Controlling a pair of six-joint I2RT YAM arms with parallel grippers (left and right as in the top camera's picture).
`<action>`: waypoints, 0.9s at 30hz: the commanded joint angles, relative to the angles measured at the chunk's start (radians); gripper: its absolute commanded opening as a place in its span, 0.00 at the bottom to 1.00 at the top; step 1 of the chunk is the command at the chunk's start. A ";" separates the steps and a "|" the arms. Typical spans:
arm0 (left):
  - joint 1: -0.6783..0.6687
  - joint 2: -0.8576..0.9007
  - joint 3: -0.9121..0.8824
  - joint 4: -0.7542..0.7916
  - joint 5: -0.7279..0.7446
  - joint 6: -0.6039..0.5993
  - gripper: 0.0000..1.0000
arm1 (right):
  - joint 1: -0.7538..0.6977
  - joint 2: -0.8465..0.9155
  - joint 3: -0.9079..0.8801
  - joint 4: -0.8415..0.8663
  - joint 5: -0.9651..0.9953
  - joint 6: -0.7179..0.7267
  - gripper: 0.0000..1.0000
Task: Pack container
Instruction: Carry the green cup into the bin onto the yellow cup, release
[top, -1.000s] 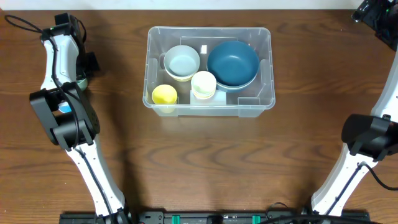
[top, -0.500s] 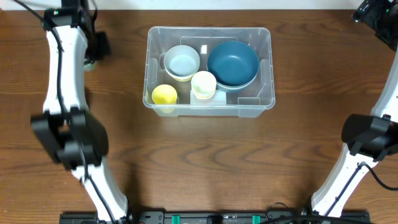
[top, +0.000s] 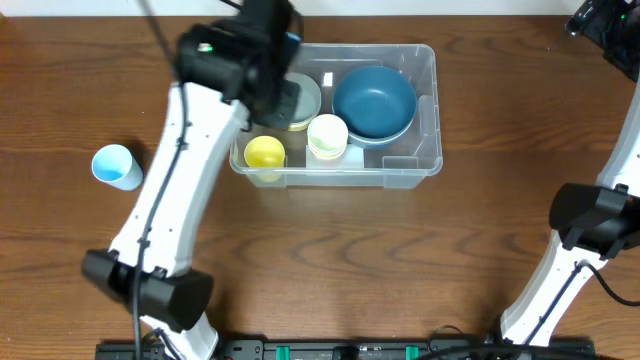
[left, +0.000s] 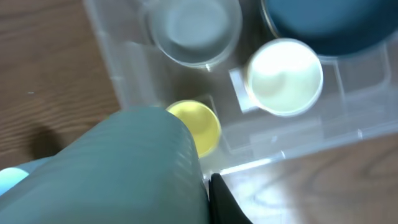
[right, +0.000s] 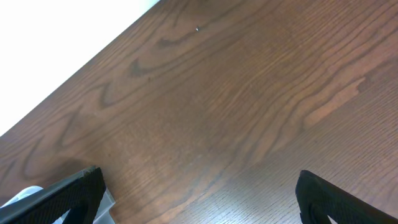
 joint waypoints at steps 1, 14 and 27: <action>-0.007 0.047 -0.016 -0.021 -0.007 0.031 0.06 | -0.002 -0.035 0.002 -0.002 -0.003 0.015 0.99; -0.007 0.215 -0.023 -0.091 0.051 0.029 0.06 | -0.002 -0.035 0.002 -0.002 -0.003 0.015 0.99; 0.005 0.226 -0.136 -0.026 0.077 -0.035 0.06 | -0.002 -0.035 0.002 -0.002 -0.003 0.015 0.99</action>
